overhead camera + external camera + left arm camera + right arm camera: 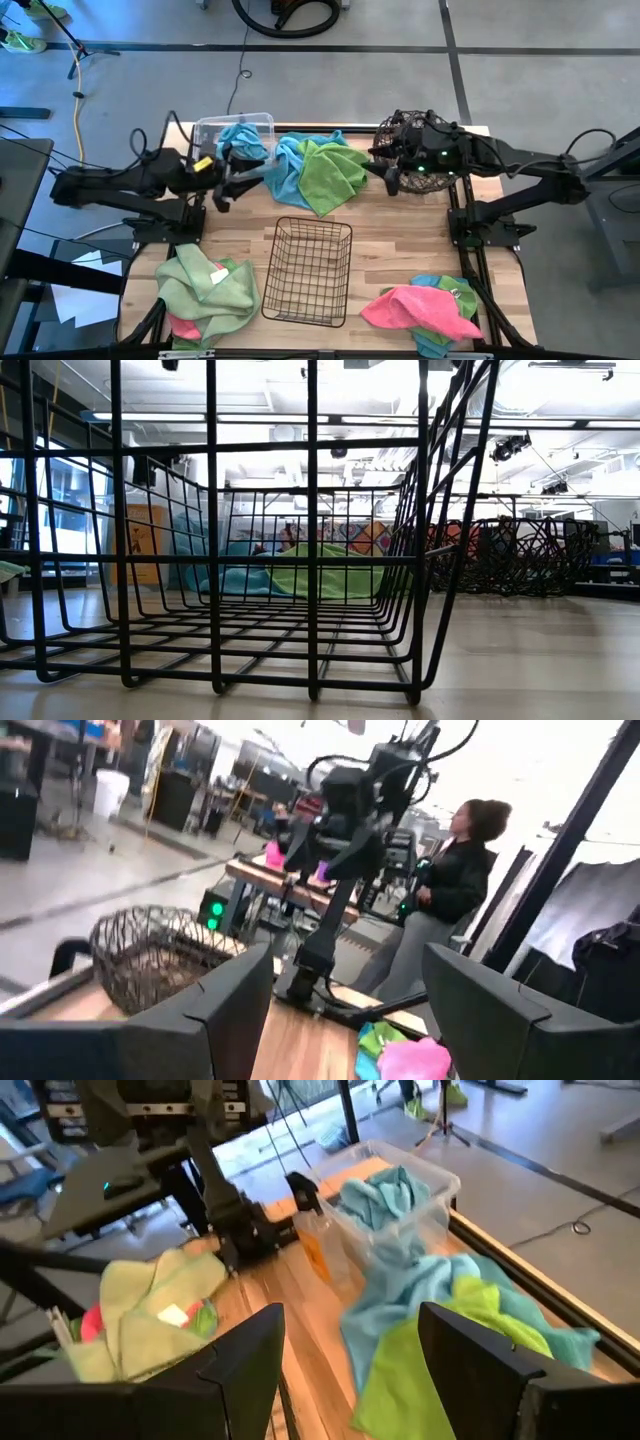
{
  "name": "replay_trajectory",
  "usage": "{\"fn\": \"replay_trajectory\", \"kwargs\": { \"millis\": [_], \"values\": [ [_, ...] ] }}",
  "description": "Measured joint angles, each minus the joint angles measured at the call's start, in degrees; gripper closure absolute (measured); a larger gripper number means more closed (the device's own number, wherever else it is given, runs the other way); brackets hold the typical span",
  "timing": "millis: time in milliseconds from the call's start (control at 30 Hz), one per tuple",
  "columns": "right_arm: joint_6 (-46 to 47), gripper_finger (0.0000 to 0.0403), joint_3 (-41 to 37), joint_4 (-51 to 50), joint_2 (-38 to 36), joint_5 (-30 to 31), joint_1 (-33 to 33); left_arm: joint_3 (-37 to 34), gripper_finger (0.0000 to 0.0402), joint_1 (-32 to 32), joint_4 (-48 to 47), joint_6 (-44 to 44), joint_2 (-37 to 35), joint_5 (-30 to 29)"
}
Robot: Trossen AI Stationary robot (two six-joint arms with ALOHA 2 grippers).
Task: Sort microfiber towel by color & place in baskets
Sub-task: Put the green microfiber towel into the round black wire basket
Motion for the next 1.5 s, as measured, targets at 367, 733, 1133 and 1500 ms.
{"fn": "replay_trajectory", "kwargs": {
  "millis": [367, 733, 1133, 1500],
  "values": [
    [7.9, 0.0174, 0.0, 5.1, 12.6, 0.5, -5.5, 0.0, 0.0158, 0.1, -2.1, 6.7, -3.1, 4.5],
    [10.5, 0.0174, 0.0, 5.8, 26.4, 1.8, -13.0, 0.0, 0.0158, 0.1, -4.1, 5.3, -3.1, 0.0],
    [12.0, 0.0174, -0.1, 14.1, 37.9, 1.1, -16.9, 0.0, 0.0158, 0.1, -7.7, 4.6, -3.1, -1.3],
    [10.5, 0.0174, 1.7, 15.2, 45.6, 2.2, -16.7, 0.0, 0.0158, 0.1, -7.7, 1.6, -2.9, -2.6]
  ]
}}
